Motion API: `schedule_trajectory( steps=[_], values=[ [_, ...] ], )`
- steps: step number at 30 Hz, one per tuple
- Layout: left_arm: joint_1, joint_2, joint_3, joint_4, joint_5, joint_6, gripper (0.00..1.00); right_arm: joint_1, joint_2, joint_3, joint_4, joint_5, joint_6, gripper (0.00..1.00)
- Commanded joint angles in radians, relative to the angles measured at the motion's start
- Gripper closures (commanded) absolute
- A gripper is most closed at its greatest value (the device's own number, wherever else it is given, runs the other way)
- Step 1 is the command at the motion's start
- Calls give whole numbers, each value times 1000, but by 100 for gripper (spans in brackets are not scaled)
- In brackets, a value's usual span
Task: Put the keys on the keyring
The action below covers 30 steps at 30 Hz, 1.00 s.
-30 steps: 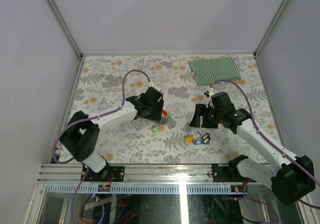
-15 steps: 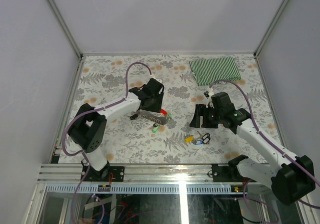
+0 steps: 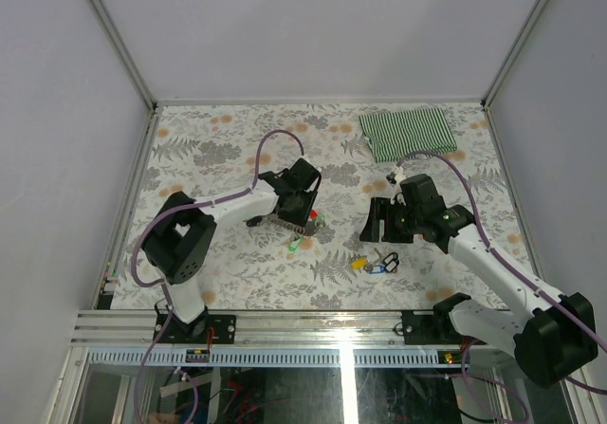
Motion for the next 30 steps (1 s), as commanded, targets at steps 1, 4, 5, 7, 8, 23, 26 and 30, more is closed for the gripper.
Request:
schedule_trajectory(
  steps=[1, 4, 5, 7, 8, 23, 26, 30],
  values=[
    [-22, 11, 18, -22, 8, 30, 69, 10, 13, 8, 24, -30, -15, 26],
    [-30, 20, 17, -18, 12, 29, 69, 11, 13, 8, 26, -32, -15, 26],
    [-32, 24, 19, -18, 15, 30, 69, 11, 13, 9, 26, -33, -16, 26],
    [-34, 33, 24, -18, 17, 31, 69, 10, 13, 9, 23, -33, -14, 26],
    [-34, 38, 27, -17, 16, 32, 70, 10, 13, 9, 23, -33, -13, 26],
    [-36, 66, 33, -13, 5, 31, 69, 10, 14, 9, 22, -40, -12, 26],
    [-37, 72, 32, -11, 7, 31, 69, 10, 14, 11, 22, -42, -15, 26],
    [-37, 78, 33, -9, 12, 31, 66, 11, 15, 10, 21, -44, -17, 26]
  ],
)
